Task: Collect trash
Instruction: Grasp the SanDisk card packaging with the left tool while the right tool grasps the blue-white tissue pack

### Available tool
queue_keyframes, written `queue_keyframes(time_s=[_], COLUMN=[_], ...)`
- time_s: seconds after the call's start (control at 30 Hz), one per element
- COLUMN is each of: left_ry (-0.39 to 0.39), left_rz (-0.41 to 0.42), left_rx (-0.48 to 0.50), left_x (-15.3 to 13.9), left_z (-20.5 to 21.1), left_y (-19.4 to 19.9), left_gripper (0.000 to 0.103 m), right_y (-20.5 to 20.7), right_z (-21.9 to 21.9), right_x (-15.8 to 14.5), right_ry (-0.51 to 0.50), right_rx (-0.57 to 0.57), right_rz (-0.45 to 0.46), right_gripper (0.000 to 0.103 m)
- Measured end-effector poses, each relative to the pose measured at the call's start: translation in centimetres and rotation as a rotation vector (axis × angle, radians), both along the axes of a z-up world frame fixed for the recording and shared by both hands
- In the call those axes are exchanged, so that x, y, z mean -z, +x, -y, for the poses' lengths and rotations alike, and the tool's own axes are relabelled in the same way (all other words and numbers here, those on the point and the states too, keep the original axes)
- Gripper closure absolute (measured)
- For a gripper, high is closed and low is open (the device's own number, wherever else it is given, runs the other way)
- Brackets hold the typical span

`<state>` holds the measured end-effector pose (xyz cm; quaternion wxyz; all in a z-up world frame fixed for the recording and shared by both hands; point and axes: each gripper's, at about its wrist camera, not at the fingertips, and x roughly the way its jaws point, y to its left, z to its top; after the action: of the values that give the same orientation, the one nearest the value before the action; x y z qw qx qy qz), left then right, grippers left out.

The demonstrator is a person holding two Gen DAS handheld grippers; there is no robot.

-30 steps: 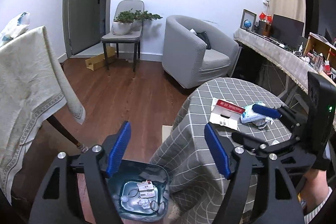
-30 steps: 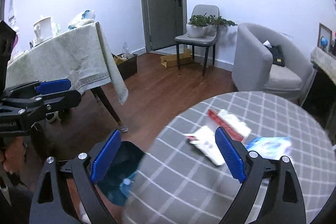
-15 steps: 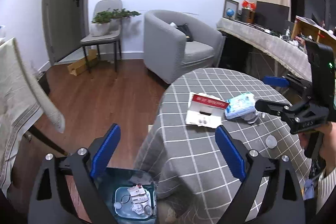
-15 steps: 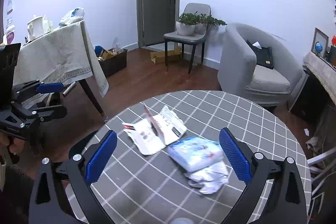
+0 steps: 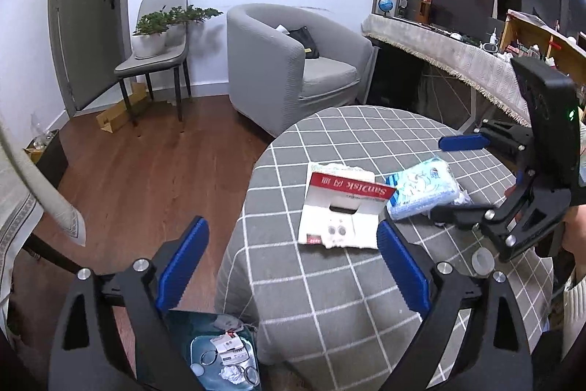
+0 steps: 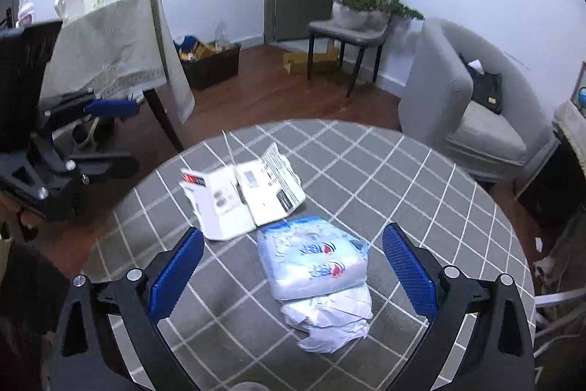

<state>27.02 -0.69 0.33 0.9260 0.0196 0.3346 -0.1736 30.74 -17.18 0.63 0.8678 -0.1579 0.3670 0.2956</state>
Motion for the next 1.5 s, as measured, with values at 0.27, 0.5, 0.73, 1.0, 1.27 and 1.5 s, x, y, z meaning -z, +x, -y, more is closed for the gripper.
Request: queue_keyframes(time_s=[0.27, 0.5, 0.73, 1.0, 1.27, 1.5], left_ry=[-0.008, -0.004, 0.026, 0.036, 0.053, 0.086], left_rz=[-0.025, -0.045, -0.042, -0.036, -0.033, -0.043], left_rx=[0.017, 0.038, 0.062, 0.078, 0.100, 0.089], left_x=[1.1, 2.0, 2.5, 3.0, 3.6, 3.6], left_z=[1.0, 2.0, 3.6, 4.7, 6.0, 6.6], left_y=[1.7, 2.1, 2.6, 3.1, 4.2, 5.0], left_gripper=[0.008, 0.008, 0.008, 0.008, 0.007, 0.006], right_y=[1.2, 1.2, 1.4, 1.6, 1.9, 2.1], right_z=[0.6, 1.2, 0.3, 2.4, 4.9, 6.2], right_x=[1.1, 1.2, 1.6, 0.4, -1.1, -1.2], right_ry=[-0.013, 0.044, -0.002, 0.106, 0.292, 0.341], right_rx=[-0.037, -0.048, -0.040, -0.005, 0.021, 0.043], right_rz=[-0.046, -0.051, -0.042, -0.033, -0.042, -0.050], right_gripper=[0.004, 0.004, 0.035, 0.046, 0.046, 0.046])
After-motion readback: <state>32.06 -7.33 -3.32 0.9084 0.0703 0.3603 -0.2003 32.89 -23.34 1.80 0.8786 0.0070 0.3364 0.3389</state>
